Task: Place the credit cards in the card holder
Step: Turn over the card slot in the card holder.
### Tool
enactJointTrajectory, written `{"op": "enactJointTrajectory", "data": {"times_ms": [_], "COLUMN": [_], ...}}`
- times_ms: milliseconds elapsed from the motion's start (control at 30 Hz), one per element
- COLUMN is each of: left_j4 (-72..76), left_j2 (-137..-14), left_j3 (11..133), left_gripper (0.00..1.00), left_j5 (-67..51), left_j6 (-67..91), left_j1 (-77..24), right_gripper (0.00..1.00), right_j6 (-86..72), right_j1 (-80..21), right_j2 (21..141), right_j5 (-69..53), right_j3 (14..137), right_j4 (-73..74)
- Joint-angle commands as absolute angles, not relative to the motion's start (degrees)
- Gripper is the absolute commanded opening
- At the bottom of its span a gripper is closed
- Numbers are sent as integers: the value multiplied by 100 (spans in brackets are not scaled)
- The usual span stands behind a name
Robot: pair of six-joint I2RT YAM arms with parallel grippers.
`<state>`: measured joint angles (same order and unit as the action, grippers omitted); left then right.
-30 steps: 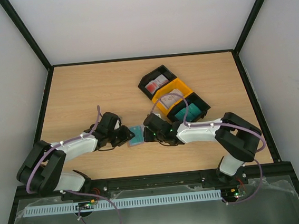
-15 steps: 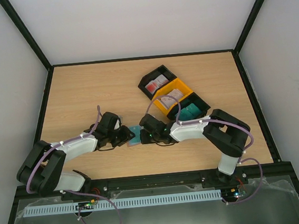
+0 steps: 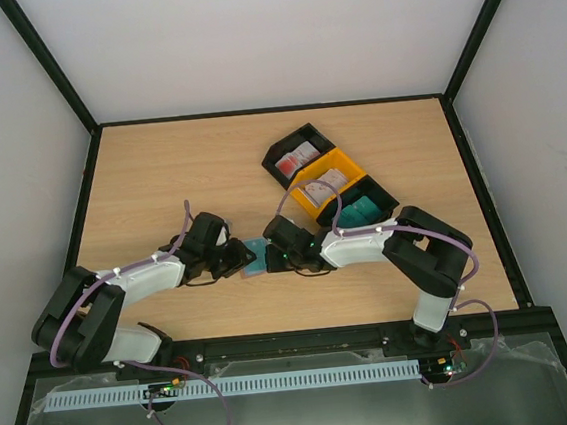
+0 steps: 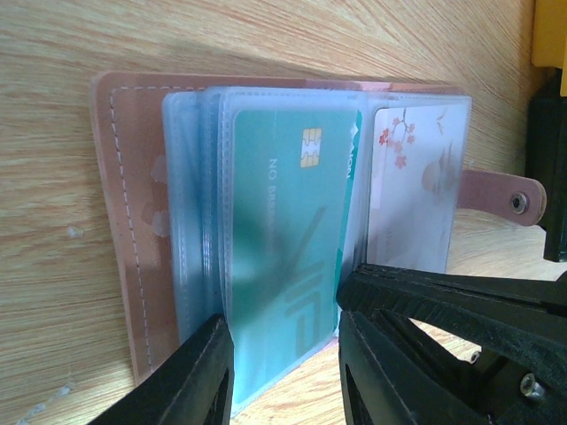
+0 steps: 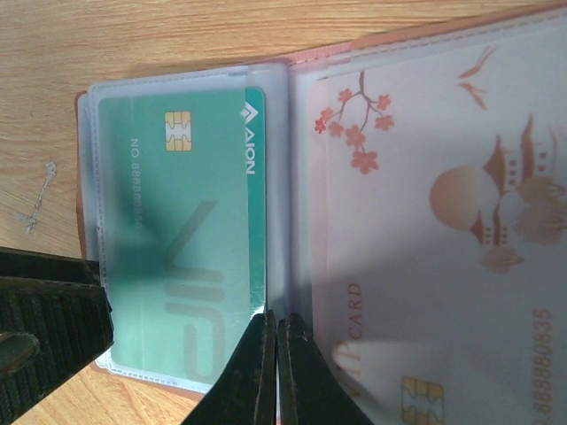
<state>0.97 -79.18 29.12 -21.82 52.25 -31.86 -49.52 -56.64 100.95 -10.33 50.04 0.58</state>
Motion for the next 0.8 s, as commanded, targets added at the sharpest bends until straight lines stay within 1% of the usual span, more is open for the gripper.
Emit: {"op": "enactJointTrajectory", "data": {"times_ms": [0,133,267,467,767], "left_j4": [279,446,273,89,750], "left_j2": [-7851,-7880,-8033,-8314,-7934], "left_j3": [2834,2843,2937,3054,3048], "left_gripper": [35,35,37,38,37], "left_j5": [-2453,-2666,-2659,-2577,-3133], "left_j6": [5212,5211,5215,5236,5333], "left_j1": [-3214,-3214,-3208,-3264,-3286], "right_gripper": [2,2,2,2,2], "right_j6": [-5000,-5018,-5071,-5115,-5260], "right_j1": [-5678,-5679,-5682,-5678,-5681], "right_j2": [10382,10362,10346,10343,10199], "right_j5": [-892,-958,-1047,-1047,-1194], "right_j3": [4936,4899,4850,4795,4643], "right_j4": [480,389,278,245,-74]}}
